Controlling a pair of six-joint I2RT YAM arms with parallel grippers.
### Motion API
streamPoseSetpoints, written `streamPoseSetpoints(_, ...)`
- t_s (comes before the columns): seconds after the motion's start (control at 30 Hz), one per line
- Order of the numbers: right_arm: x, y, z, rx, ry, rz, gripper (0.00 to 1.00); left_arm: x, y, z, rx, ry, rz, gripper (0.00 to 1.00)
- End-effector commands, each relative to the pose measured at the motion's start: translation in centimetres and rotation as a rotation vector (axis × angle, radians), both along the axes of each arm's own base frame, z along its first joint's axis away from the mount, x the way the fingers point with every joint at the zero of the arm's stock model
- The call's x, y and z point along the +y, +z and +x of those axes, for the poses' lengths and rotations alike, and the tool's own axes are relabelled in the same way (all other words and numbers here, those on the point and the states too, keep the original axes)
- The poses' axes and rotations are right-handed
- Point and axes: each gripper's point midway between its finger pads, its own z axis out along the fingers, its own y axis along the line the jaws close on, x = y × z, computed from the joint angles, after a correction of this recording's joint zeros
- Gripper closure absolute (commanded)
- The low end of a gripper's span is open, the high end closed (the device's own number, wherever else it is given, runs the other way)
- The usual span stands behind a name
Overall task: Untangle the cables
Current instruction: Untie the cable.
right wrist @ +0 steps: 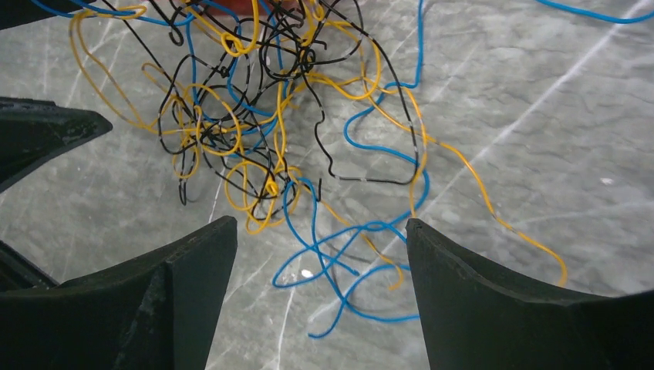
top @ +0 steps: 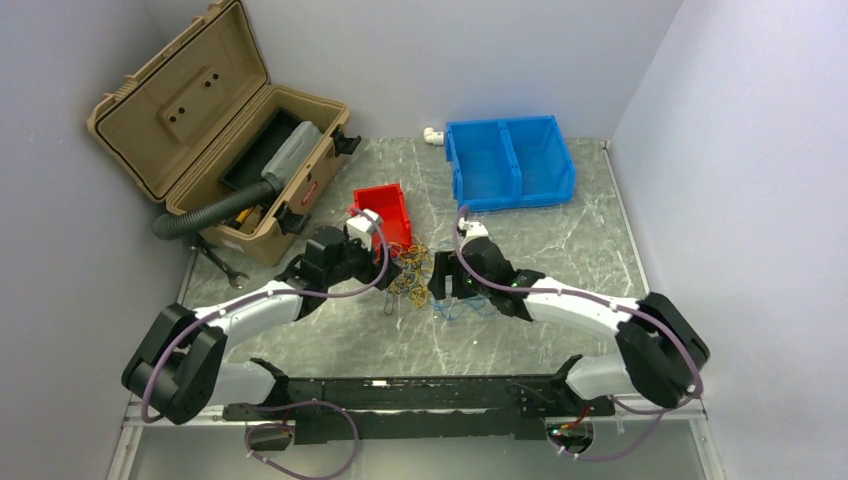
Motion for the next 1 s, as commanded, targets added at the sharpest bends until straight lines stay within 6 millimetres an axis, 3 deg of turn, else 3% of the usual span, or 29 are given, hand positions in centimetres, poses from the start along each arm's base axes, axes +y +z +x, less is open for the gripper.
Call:
streamPoseSetpoints(0.0,3.4,1.5,1.9,-0.030,0.050,0.078,0.18,-0.7,0.3,1.3,0.027,0.006,0.004,0.17)
streamPoseSetpoints(0.17,4.6,-0.1,2.9,0.010,0.035,0.069,0.21,-2.3,-2.1,1.8,0.153,-0.035,0.026,0.19)
streamPoseSetpoints(0.23,5.3,-0.6,3.1,0.019,0.032,0.080,0.22,-2.9,-3.1,1.7,0.199,-0.062,0.029,0.27)
streamPoseSetpoints(0.4,6.4,-1.7,2.6,0.036,0.035,0.104,0.25,-4.7,-4.3,1.1,0.286,-0.153,0.000,0.69)
streamPoseSetpoints(0.47,6.3,-1.8,2.4,0.029,0.034,0.115,0.26,-5.4,-4.1,0.6,0.293,-0.199,-0.031,0.97)
streamPoseSetpoints(0.63,5.9,-0.8,1.5,-0.007,0.078,0.135,0.25,-6.9,-0.2,-1.6,0.196,-0.346,-0.190,1.00)
streamPoseSetpoints(0.97,1.2,3.8,-2.3,-0.172,0.090,0.231,0.18,-6.7,4.8,-4.7,0.030,-0.480,-0.311,1.00)
